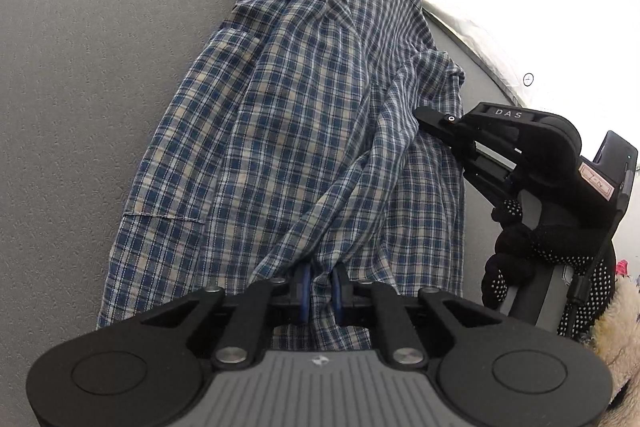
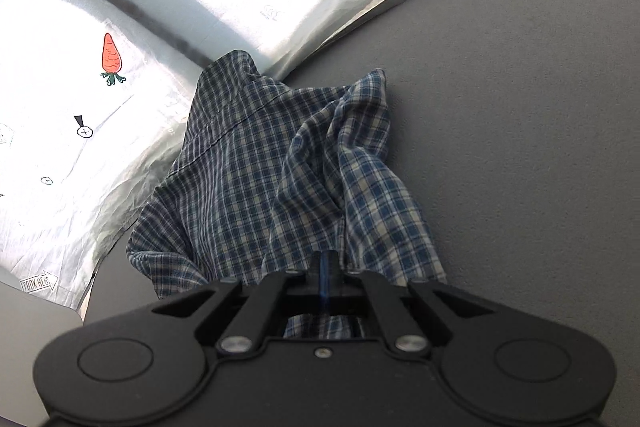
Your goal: Fold clothes
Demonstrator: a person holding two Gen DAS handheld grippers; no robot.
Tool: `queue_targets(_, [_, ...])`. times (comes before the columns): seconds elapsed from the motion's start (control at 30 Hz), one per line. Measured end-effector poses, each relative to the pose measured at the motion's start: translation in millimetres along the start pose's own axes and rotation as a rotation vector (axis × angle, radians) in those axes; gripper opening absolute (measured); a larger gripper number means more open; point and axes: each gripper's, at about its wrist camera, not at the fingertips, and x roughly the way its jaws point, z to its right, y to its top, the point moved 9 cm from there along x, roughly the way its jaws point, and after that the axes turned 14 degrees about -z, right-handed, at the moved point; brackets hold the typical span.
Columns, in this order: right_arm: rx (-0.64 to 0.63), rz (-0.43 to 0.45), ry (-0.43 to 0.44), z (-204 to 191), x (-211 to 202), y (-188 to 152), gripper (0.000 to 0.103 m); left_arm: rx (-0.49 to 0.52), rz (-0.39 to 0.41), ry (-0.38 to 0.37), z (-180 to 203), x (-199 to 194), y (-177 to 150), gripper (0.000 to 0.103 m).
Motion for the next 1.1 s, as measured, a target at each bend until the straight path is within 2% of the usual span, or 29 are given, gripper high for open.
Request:
queue_targets(0.17, [0.056,-0.022,0.031,5.8,-7.9,-23.9,0.0,0.011,-0.001,0.029,1.6,3.6,0.0,0.014])
queue_targets(0.37, [0.057,-0.05,0.035,5.7,-18.3,-61.7,0.0,0.014,0.022,0.048,4.2,6.9,1.3,0.014])
queue_targets(0.63, [0.021,-0.095,-0.002,7.3,-35.6,-112.5,0.0,0.035,0.048,0.104,8.9,6.3,-2.8,0.014])
queue_targets(0.83, [-0.03,-0.126,-0.037,3.7,-48.0,-160.6,0.0,0.043,0.055,0.138,6.2,2.0,-21.4,0.015])
queue_targets(0.93, [-0.022,-0.139,-0.028,3.9,-51.8,-177.5,0.0,0.052,0.06,0.15,5.1,2.7,-26.8,0.015])
queue_targets(1.1, [0.016,-0.147,-0.009,6.5,-54.4,-183.5,0.0,0.056,0.06,0.161,4.9,-0.1,-26.4,0.015])
